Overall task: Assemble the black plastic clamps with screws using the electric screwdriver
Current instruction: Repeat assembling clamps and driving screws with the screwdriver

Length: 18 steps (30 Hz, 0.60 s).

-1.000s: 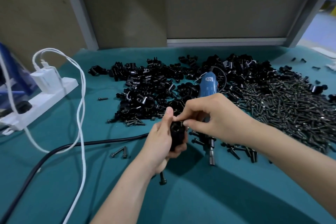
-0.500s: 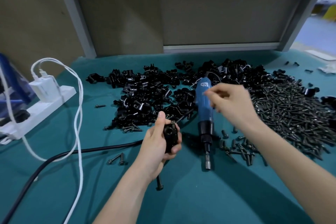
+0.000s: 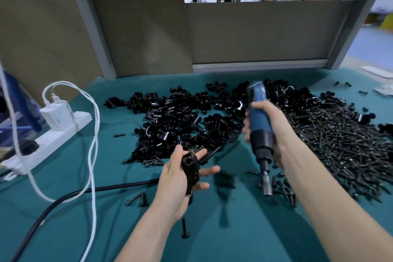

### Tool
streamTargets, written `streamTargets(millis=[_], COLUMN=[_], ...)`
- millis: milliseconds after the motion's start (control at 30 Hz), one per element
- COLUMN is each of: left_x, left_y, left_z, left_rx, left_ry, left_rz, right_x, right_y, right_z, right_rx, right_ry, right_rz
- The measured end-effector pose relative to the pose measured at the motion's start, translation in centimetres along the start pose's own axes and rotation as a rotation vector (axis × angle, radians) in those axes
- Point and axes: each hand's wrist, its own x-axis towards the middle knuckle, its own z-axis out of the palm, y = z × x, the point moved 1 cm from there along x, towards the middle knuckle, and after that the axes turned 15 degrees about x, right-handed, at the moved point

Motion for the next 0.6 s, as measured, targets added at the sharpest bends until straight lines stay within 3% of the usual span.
streamTargets(millis=[133,267,367,500,600], left_x=[0.0,0.2,0.5,0.8,0.9], left_y=[0.2,-0.1,0.1,-0.4,-0.4], left_z=[-0.1,-0.7,-1.2,-1.6,-1.6], left_rx=[0.057,0.014,0.010,0.172,0.242], left_ry=[-0.010,-0.007,-0.016,0.044,0.028], left_rz=[-0.009,0.013,0.091,0.193,0.249], right_x=[-1.2,-1.5,-1.2,-1.1,-1.0], right_y=[-3.9,-4.4,-3.8,-3.4,-3.3], right_z=[3.2,5.5,5.7,6.2,6.7], right_rx=[0.750,1.020,0.962,0.566,0.491], right_ry=[-0.303,-0.625,-0.737,-0.644,-0.644], right_rz=[0.015,0.082,0.062,-0.080,-0.059])
